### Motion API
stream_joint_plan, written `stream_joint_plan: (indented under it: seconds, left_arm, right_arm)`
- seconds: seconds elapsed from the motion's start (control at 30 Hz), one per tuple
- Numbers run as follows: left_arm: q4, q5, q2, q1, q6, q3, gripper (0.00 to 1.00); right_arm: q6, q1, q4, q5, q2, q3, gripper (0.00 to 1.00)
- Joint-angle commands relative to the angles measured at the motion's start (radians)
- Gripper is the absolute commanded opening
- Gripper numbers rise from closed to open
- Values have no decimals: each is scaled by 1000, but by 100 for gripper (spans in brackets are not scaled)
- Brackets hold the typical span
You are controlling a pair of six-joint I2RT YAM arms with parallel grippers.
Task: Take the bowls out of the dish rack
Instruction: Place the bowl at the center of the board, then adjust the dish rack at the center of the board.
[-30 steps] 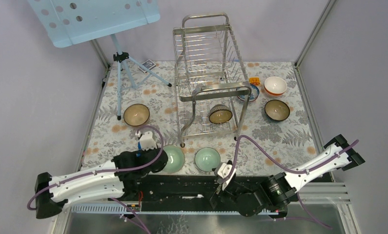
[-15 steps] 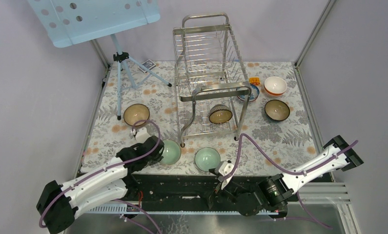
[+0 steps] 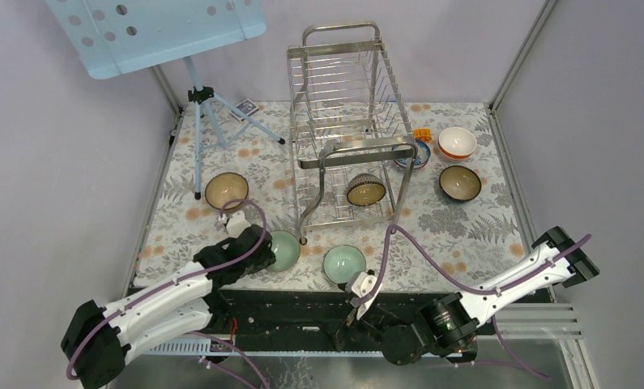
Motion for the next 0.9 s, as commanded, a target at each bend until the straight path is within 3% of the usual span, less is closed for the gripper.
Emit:
stream_joint_plan:
  seconds: [0.0, 0.2, 0.33, 0.5, 0.6, 0.7, 0.87]
  left_arm:
    - [26, 12, -31, 4, -13, -9, 49]
    - [-28, 23, -66, 5, -15, 29, 81]
    - [-92, 26, -110, 5, 7, 120, 98]
    - [-155, 2, -146, 4, 77, 241, 99]
    - [-167, -23, -125, 4, 135, 310, 99]
    - [-147, -43, -104, 5, 207, 380, 99]
    - [-78, -69, -90, 4, 341, 480, 99]
  right_arm:
    - [-12, -4, 33, 31, 17, 55, 100]
    - [-59, -5, 60, 7, 19, 100, 100]
    - [-169, -4, -1, 27, 51, 226, 100]
    - [-257, -39, -186, 120, 90, 431, 99]
    - [-229, -173, -300, 30, 72, 536, 97]
    - [-310, -281, -312, -31, 63, 624, 96]
    - [-505, -305, -245, 20, 64, 775, 95]
